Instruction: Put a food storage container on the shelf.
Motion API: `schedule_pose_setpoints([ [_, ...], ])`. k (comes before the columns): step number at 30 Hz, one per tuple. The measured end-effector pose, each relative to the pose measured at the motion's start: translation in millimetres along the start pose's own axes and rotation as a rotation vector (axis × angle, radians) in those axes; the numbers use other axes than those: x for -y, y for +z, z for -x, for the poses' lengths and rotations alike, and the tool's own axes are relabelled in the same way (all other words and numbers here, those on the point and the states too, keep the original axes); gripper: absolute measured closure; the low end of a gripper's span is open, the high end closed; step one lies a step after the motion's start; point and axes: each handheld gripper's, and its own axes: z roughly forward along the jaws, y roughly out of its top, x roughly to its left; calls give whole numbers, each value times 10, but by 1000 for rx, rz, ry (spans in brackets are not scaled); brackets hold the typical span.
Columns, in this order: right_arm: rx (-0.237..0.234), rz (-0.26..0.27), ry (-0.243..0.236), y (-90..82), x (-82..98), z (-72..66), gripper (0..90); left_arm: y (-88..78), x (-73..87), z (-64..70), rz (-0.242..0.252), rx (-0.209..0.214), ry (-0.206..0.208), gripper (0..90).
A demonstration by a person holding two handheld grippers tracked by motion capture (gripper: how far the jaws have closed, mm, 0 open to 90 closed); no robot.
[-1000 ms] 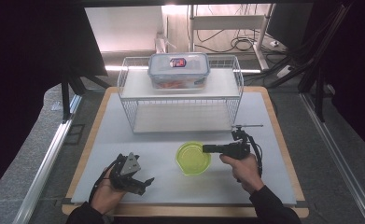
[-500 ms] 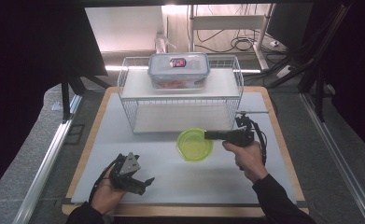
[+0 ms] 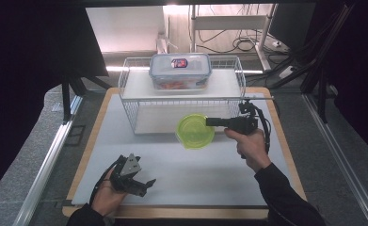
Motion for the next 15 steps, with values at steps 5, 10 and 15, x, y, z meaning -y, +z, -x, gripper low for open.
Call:
schedule_pose_setpoints([
  [5,-6,9,-4,-8,-94,-48,820,-4,1,-8,8,5,-10,39],
  [10,-11,23,-19,-23,-235,-144,820,-7,0,-11,14,9,-18,38],
  [15,-19,46,-32,-41,-420,-254,820,-7,1,-11,16,8,-18,38],
])
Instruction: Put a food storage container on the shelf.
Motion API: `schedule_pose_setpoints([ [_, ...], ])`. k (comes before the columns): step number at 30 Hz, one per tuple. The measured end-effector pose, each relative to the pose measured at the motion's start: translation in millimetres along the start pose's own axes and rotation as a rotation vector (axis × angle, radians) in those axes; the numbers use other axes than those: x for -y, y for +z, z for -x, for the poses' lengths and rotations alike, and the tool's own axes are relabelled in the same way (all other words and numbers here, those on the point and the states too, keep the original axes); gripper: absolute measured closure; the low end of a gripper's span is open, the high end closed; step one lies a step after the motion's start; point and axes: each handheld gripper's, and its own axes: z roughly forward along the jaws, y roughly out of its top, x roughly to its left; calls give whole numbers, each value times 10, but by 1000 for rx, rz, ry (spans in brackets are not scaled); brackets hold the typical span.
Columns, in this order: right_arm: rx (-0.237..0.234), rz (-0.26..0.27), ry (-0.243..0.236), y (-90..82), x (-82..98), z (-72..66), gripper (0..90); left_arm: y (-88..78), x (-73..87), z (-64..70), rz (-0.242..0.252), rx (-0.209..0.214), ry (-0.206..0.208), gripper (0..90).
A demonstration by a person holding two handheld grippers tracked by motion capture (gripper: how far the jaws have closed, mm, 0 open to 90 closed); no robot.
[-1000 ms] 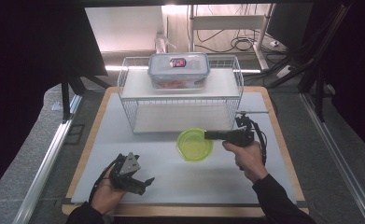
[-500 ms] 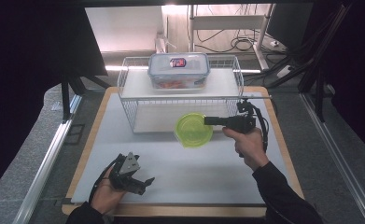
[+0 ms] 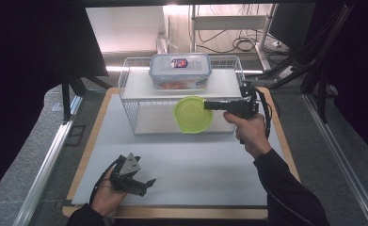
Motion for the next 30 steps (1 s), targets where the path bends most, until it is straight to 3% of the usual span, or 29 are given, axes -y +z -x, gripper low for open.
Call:
schedule_pose_setpoints([
  [23,41,76,-19,87,-655,-222,820,1,3,12,-8,-4,11,44],
  [30,73,99,-27,135,-873,-259,820,-2,1,13,-7,-7,17,46],
])
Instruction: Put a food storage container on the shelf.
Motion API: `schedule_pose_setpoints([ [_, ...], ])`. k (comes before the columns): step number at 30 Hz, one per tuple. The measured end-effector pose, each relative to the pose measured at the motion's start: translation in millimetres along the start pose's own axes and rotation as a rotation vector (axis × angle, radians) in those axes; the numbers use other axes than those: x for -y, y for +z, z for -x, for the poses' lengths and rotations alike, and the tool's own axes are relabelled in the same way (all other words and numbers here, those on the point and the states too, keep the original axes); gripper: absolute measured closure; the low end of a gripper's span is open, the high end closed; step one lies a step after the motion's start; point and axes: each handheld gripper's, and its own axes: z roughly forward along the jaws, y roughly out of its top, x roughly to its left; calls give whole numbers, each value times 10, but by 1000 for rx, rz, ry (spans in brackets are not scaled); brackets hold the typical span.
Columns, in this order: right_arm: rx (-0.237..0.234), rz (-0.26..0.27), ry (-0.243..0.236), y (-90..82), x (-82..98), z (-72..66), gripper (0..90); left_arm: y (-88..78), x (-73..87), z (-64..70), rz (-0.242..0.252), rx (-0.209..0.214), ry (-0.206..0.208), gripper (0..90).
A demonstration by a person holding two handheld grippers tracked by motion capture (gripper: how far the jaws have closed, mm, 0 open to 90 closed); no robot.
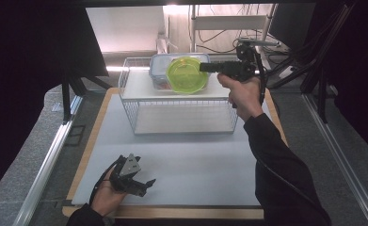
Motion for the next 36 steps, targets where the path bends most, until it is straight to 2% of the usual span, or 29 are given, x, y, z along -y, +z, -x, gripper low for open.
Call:
schedule_pose_setpoints([
  [14,78,63,23,207,-336,10,819,-1,4,-2,1,4,3,48],
  [15,98,68,23,248,-378,-2,819,1,4,-1,2,7,3,48],
  [19,124,81,31,343,-449,-12,818,3,4,1,2,8,5,49],
  [22,147,88,33,396,-475,-7,818,3,4,5,2,9,6,49],
  [27,202,110,69,507,-534,89,817,1,6,2,4,13,7,50],
  [30,205,119,90,543,-542,131,816,2,9,-1,3,15,7,50],
  [32,222,121,89,568,-540,150,811,2,9,0,3,15,7,50],
  [35,219,132,94,583,-535,167,803,2,7,5,4,15,9,50],
  [36,231,133,80,598,-529,172,778,3,7,5,3,16,9,50],
])
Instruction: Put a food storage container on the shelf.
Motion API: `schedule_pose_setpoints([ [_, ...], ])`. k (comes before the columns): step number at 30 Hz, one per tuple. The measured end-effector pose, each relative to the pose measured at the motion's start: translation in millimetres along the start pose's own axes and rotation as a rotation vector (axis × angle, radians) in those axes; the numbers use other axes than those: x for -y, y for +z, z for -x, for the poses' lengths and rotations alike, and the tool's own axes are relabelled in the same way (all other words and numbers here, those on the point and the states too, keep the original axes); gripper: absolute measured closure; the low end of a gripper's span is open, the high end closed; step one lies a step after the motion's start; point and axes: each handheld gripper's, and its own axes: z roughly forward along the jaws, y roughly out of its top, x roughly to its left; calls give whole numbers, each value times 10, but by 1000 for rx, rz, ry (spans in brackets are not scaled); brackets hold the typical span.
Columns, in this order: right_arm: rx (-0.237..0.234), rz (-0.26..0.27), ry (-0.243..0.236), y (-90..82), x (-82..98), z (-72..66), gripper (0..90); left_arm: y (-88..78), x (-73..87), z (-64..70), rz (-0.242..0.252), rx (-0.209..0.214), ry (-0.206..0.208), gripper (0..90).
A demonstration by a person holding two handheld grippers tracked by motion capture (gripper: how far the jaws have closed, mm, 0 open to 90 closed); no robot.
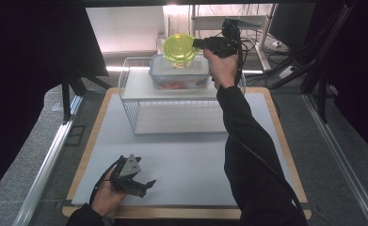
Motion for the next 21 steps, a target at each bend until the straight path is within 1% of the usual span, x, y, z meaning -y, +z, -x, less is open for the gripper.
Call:
schedule_pose_setpoints([
  [2,25,-8,-13,19,8,-7,731,1,1,-1,-1,1,0,50],
  [3,29,-8,-11,24,11,-3,712,4,1,0,-3,1,1,50],
  [4,27,-4,0,29,14,2,709,4,1,1,-3,1,2,51],
  [7,25,-10,-4,43,26,26,706,7,0,4,-4,5,3,50],
  [9,25,-9,1,47,30,24,700,10,1,4,-5,5,3,51],
  [10,26,-9,0,56,36,27,683,13,1,5,-6,5,3,51],
  [14,26,-9,7,59,33,31,673,14,0,9,-7,6,6,51],
  [15,26,-10,6,62,33,37,665,13,0,8,-7,6,6,51],
  [16,26,-11,4,64,35,53,637,14,1,8,-7,6,5,51],
  [18,35,-3,-1,60,37,59,617,14,2,6,-7,5,4,51],
  [21,32,-6,-6,55,38,70,587,15,1,7,-7,6,5,51],
])
